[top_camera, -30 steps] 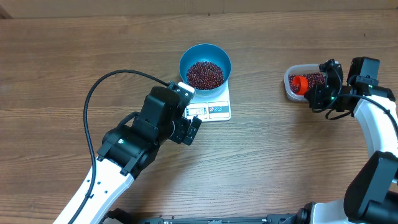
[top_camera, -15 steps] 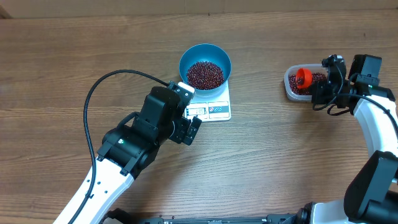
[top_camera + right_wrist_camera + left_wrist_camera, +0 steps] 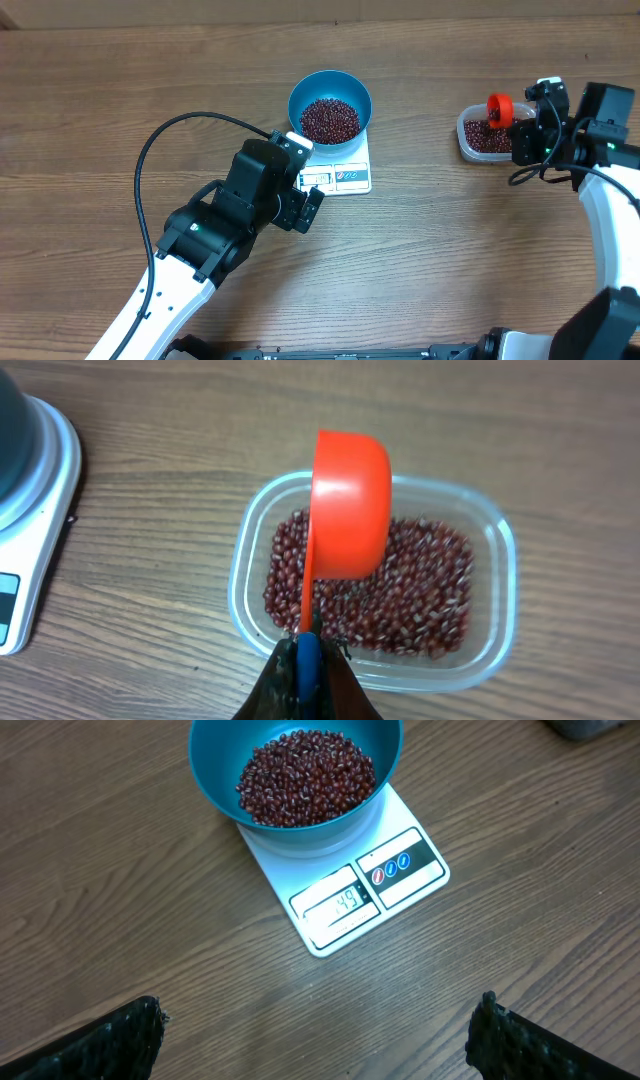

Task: Scoop item into bowl and weigh 150g on scale
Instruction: 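Lift the filled scoop and carry it left over the blue bowl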

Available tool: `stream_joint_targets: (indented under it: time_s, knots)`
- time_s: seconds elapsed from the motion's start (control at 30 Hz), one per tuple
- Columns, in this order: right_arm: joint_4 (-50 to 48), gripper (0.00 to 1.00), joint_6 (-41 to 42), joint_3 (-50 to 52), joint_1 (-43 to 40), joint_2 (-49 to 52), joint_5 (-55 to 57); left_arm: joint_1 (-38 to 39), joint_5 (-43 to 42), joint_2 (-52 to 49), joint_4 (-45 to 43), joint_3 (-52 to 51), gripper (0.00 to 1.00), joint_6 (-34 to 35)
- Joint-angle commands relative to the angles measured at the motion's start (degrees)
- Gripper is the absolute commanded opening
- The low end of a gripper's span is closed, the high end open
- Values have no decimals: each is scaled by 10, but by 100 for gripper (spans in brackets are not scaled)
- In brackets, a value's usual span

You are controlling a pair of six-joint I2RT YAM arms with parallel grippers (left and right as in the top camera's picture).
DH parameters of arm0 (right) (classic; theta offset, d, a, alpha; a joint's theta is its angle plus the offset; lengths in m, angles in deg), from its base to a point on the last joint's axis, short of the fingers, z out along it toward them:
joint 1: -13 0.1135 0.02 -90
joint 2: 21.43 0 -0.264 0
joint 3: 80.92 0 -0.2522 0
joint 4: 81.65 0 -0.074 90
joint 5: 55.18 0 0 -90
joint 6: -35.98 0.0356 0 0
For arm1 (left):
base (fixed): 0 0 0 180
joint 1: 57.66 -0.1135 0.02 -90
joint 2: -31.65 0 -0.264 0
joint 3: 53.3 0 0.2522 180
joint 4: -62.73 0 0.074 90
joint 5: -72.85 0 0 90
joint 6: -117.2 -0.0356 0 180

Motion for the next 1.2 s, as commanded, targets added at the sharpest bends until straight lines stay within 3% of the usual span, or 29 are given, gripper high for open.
stream_joint_targets:
  time_s: [0.0,0.4,0.5,0.63,0.83,1.17]
  knots:
    - [-1,4,-38,-25,-1,-34,1,4,3,-3,-1,-3,100,4]
    - [29,4,-33,-25,0,-35,-1,4,3,-3,-1,-3,100,4]
    - [31,4,14,-25,0,-35,-11,4,3,-3,-2,-3,100,4]
    - [32,4,45,-25,0,-35,-78,4,3,-3,-1,-3,99,4]
    - [31,4,45,-25,4,-35,-264,4,3,-3,-1,-3,100,4]
    - [-5,4,45,-25,89,-34,-286,4,3,-3,-1,-3,100,4]
